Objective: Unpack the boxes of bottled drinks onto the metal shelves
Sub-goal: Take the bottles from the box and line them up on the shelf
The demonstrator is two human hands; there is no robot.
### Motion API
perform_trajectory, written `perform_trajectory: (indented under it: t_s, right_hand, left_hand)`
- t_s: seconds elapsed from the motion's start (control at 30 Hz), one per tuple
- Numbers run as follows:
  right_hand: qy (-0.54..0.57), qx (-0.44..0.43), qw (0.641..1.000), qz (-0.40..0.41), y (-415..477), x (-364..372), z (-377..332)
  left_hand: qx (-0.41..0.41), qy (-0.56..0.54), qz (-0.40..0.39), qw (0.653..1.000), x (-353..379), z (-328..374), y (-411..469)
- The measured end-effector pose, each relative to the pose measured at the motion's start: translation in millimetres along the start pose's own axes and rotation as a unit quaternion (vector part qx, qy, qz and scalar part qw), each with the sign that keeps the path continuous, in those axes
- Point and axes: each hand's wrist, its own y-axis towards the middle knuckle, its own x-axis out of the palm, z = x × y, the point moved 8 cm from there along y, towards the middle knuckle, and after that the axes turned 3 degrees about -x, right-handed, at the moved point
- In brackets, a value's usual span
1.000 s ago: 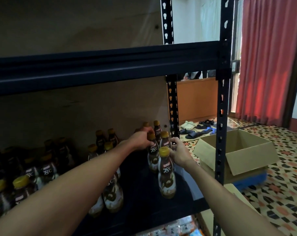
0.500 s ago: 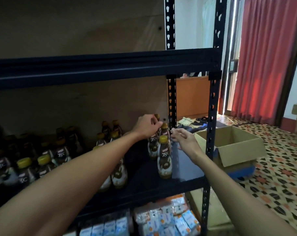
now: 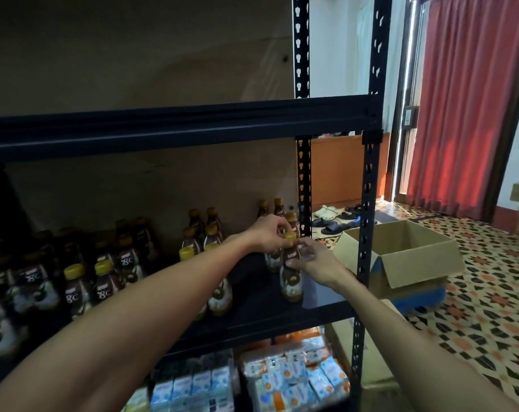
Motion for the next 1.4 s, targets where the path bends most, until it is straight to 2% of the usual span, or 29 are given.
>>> perform_trajectory:
  t_s: [0.2, 0.33, 0.4, 0.53, 0.67, 0.83, 1.0, 1.13, 1.27, 1.4]
  right_hand:
    - [-0.033, -0.008, 0.999, -0.012, -5.4, 1.2, -2.8]
    - [-0.077, -0.07, 0.992, 0.077, -17.8, -7.6, -20.2]
    - [-0.146, -0.111, 0.976, 0.122, -21.2, -9.3, -28.3]
    - [-0.317, -0.2, 0.916, 0.144, -33.3, 9.5, -42.0]
    - [-0.343, -0.287, 0.885, 0.129, -60.9, 50.6, -60.7]
    - [-0.36, -0.31, 0.877, 0.069, -96.9, 123.4, -43.7]
    - [-0.351, -0.246, 0.903, 0.001, -146.2, 207.1, 16.6]
    - [-0.336, -0.2, 0.918, -0.067, -189.6, 276.4, 68.0]
    - [-0.371, -0.147, 0.905, -0.15, -233.0, 323.0, 123.6]
    - [-0.408, -0.083, 0.883, -0.217, -271.2, 335.9, 170.3]
  left_hand:
    - [0.017, 0.014, 0.021, 1.0, 2.6, -3.3, -5.9]
    - [0.039, 0.014, 0.055, 0.998, 6.1, -7.9, -21.6]
    - [0.056, 0.07, 0.083, 0.993, 7.7, -10.0, -34.8]
    - [0.115, 0.16, 0.142, 0.97, 14.1, -16.5, -73.5]
    - [0.154, 0.19, 0.203, 0.948, 28.9, -38.8, -124.5]
    - [0.158, 0.21, 0.231, 0.937, 56.2, -76.0, -193.7]
    - [0.108, 0.221, 0.154, 0.957, 111.9, -142.2, -248.9]
    - [0.02, 0.247, 0.071, 0.966, 168.6, -203.3, -300.9]
    - [-0.053, 0.255, -0.031, 0.965, 225.8, -258.3, -356.1]
    - [-0.127, 0.249, -0.117, 0.953, 278.9, -322.0, -411.6]
